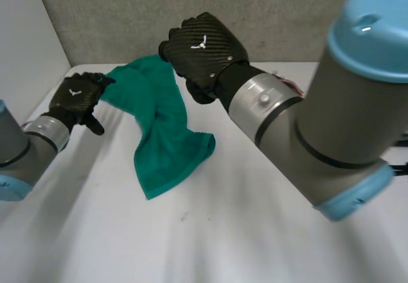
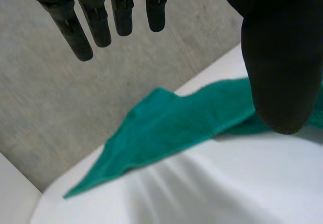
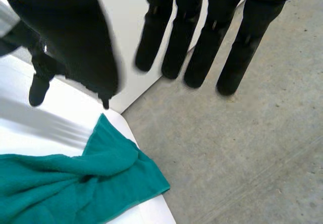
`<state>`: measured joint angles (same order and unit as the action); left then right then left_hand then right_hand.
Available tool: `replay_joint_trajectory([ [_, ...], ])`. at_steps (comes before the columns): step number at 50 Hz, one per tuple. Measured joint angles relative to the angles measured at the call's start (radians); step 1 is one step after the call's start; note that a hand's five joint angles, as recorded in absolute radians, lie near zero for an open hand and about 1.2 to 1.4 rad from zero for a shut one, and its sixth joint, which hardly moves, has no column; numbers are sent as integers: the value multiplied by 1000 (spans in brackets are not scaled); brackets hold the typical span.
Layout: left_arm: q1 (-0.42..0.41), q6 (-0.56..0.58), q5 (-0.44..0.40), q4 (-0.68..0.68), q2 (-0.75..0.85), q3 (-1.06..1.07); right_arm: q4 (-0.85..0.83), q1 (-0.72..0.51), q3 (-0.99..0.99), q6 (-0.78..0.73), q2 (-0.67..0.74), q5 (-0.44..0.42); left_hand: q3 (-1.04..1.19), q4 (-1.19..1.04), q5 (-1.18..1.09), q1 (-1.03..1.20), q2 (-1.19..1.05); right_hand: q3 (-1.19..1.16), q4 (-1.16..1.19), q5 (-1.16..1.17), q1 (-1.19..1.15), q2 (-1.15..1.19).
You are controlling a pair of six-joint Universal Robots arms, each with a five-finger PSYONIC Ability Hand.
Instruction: Fold the laundry.
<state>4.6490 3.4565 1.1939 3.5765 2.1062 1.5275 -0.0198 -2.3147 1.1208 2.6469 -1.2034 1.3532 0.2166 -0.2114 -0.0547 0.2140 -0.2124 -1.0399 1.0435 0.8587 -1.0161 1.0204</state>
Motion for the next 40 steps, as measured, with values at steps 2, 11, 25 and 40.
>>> replay_joint_trajectory([
  [2,-9,0,12,-17,41,-27,11,1,28,1,-29,3,0,0,0,0,0,357,-359,-361,347,-350],
  [11,-31,-9,30,-68,-51,34,32,15,-3,-13,215,1,0,0,0,0,0,686,-698,-700,659,-659],
  [25,-60,-15,18,-54,-304,234,-88,26,-271,-112,625,-20,0,0,0,0,0,595,-589,-572,572,-579],
  [40,-49,-14,17,-45,-315,274,-89,43,-431,-146,762,-13,0,0,0,0,0,377,-381,-375,351,-357],
])
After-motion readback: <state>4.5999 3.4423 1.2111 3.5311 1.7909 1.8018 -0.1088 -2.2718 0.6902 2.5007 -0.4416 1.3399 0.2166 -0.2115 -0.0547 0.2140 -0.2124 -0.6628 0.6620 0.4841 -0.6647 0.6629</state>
